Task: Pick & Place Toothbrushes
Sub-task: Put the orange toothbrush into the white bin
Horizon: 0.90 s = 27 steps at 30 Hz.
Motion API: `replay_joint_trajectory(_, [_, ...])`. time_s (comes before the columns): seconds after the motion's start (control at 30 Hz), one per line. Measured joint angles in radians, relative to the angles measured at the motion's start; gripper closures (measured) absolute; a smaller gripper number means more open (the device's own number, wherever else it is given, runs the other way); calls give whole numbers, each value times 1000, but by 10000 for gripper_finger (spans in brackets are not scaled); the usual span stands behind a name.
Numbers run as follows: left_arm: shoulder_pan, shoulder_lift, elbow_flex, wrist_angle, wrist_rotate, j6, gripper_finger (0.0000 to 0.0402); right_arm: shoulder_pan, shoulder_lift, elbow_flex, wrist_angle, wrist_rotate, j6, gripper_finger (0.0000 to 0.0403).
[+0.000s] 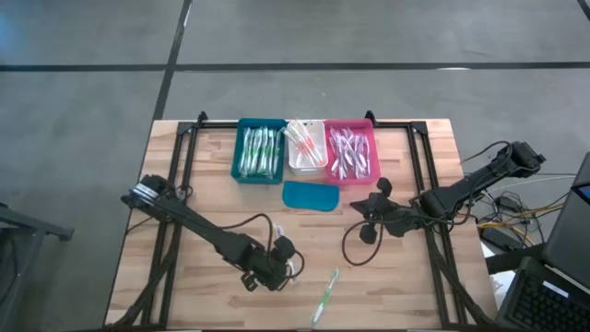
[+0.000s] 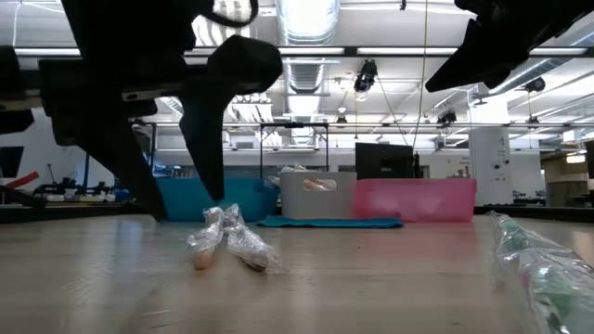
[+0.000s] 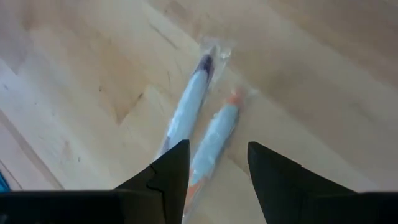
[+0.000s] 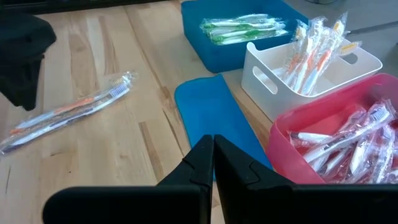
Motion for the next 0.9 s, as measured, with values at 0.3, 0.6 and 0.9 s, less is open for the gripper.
replay_joint_trajectory(0.3, [28, 7, -6, 0, -7, 27, 235, 0, 0, 0, 0, 0, 0, 394])
replay_joint_trajectory(0.6, [49, 7, -8, 1, 38, 33, 235, 0, 0, 0, 1, 0, 0, 394])
replay_joint_trajectory(0.9, [66, 77, -4, 4, 73, 34, 235, 0, 0, 0, 0, 0, -1, 394])
